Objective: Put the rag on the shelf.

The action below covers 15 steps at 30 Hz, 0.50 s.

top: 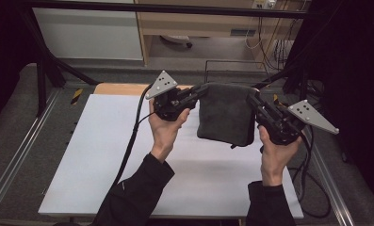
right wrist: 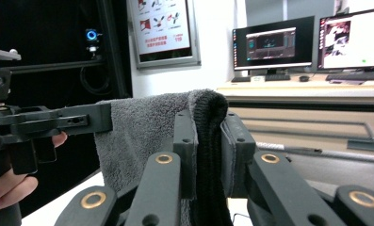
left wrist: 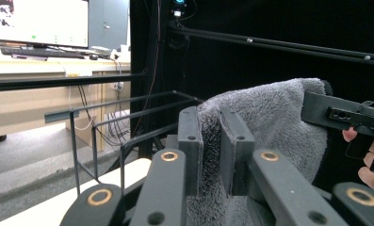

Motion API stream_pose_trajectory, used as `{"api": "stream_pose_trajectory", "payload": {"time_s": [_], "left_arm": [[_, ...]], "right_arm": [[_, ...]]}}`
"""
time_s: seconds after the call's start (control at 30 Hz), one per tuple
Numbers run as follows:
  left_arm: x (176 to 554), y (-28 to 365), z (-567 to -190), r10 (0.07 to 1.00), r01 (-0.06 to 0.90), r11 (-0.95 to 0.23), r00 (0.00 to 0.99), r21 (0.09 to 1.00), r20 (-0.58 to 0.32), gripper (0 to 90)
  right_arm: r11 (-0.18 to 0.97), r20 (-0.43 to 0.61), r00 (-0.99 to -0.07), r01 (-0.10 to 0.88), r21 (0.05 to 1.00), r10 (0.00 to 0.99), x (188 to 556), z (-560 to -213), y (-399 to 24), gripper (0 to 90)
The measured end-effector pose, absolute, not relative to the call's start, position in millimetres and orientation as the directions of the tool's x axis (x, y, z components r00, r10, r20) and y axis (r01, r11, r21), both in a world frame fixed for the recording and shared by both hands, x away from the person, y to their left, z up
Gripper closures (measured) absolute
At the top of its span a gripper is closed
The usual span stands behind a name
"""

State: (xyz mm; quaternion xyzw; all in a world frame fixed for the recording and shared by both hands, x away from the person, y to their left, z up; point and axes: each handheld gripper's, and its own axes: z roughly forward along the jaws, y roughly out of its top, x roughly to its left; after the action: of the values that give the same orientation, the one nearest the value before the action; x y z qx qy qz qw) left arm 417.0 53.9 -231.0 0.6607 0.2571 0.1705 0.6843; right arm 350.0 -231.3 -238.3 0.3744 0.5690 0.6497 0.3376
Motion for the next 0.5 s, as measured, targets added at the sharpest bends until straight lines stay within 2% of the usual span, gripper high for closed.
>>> {"api": "stream_pose_trajectory", "payload": {"time_s": [0.5], "left_arm": [[426,39,-201,0.575,0.049,0.091,0.813,0.995,-0.093,80.4]], "right_arm": [[-0.132,0.084,-0.451,-0.075,0.988,0.889,362,-208,-241,79.4]]}}
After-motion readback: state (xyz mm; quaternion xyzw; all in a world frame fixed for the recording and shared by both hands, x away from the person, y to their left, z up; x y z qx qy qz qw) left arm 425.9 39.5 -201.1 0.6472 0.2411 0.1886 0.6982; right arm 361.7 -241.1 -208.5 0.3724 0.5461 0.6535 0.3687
